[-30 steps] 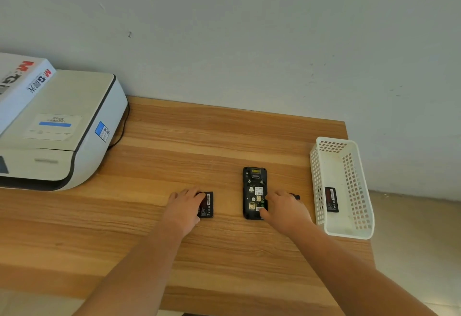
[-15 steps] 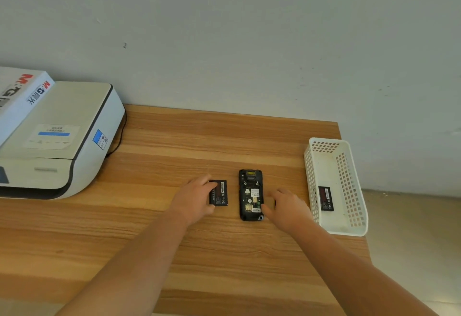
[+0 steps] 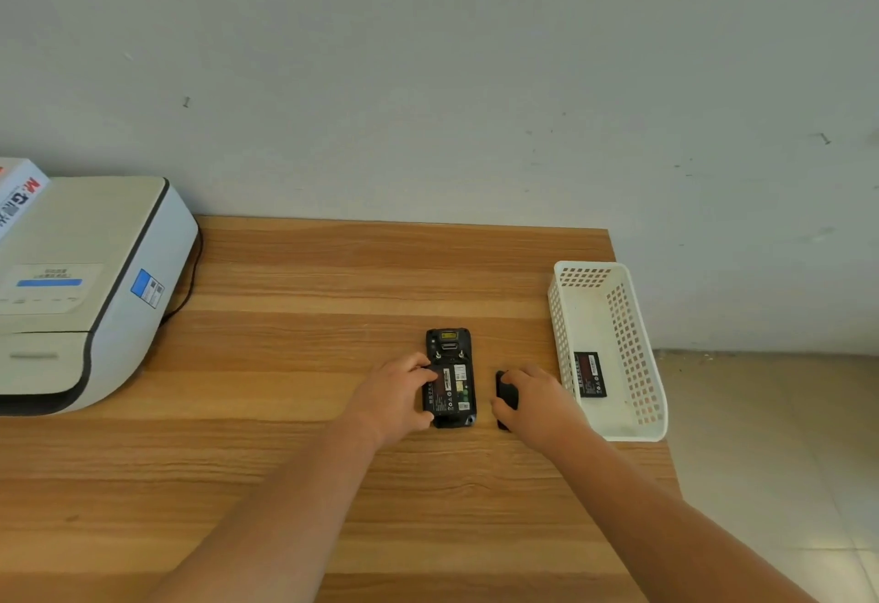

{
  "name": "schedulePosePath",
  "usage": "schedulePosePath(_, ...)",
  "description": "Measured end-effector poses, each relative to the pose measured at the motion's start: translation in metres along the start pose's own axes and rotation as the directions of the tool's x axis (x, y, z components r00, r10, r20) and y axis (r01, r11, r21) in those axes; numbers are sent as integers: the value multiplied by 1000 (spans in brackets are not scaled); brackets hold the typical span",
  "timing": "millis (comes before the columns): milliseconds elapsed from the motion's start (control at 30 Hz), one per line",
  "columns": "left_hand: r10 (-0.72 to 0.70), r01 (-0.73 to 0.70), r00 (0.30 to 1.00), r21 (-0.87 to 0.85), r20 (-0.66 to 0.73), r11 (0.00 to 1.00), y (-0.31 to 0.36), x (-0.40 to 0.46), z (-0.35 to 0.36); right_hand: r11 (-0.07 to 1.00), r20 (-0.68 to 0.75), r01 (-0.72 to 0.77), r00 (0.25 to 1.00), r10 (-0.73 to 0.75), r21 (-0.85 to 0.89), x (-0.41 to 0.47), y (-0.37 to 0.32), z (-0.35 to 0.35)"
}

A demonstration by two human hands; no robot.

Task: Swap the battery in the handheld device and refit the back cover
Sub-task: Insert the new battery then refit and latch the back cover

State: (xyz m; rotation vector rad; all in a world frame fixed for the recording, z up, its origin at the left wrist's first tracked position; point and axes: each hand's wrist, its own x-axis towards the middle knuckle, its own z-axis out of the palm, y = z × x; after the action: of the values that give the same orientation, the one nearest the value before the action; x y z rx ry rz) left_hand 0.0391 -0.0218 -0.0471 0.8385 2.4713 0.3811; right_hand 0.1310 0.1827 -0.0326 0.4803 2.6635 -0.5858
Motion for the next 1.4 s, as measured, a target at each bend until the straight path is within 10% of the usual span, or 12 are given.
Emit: schedulePosePath(1400,64,-70,997,131,45,989,5,33,16,998,59,58,997,-56,-32,17,14,8)
